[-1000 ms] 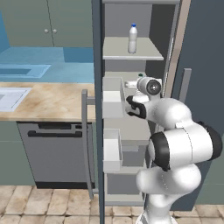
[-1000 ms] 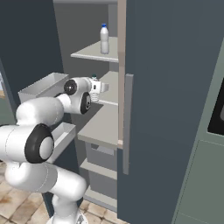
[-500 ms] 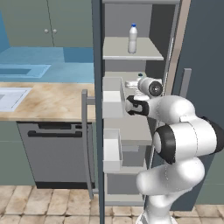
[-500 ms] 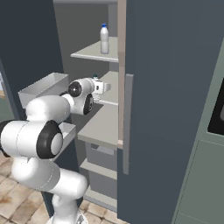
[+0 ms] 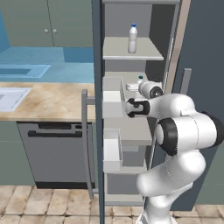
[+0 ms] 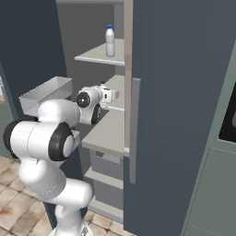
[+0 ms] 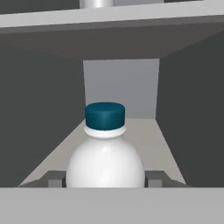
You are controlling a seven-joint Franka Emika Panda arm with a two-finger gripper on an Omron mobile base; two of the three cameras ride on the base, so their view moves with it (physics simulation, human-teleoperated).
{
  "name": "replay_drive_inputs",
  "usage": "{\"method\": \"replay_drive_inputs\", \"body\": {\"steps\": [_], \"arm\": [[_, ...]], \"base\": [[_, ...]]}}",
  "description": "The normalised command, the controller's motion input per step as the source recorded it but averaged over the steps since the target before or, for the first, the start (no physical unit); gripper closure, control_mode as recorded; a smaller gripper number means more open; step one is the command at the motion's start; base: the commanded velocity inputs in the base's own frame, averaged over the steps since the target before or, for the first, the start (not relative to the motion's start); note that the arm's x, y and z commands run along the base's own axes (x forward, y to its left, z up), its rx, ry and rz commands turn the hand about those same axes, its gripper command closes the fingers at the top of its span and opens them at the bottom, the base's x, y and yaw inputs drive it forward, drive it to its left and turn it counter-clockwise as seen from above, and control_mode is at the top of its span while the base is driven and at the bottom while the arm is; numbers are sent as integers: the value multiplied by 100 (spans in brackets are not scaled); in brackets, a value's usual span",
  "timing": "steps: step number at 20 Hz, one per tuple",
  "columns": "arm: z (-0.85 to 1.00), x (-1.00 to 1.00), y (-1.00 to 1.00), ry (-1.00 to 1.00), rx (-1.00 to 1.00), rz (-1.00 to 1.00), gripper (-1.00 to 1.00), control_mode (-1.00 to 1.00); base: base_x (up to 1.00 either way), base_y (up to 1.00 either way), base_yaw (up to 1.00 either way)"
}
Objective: Take the bottled waters from the counter and place them in the freezer to freeze. Close the freezer door after placing the bottles.
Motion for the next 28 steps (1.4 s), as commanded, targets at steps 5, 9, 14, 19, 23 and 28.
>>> {"method": "replay_drive_inputs", "body": {"steps": [5, 9, 14, 19, 23, 28], "arm": [[-17, 12, 0, 0, 0, 0, 100, -100], [-5, 18, 0, 0, 0, 0, 100, -100], [0, 23, 0, 0, 0, 0, 100, -100], [0, 27, 0, 0, 0, 0, 100, -100], [0, 36, 0, 0, 0, 0, 100, -100], [-5, 38, 0, 0, 0, 0, 100, -100]], "base": [[0, 0, 0], [0, 0, 0], [0, 0, 0], [0, 0, 0], [0, 0, 0], [0, 0, 0]]}}
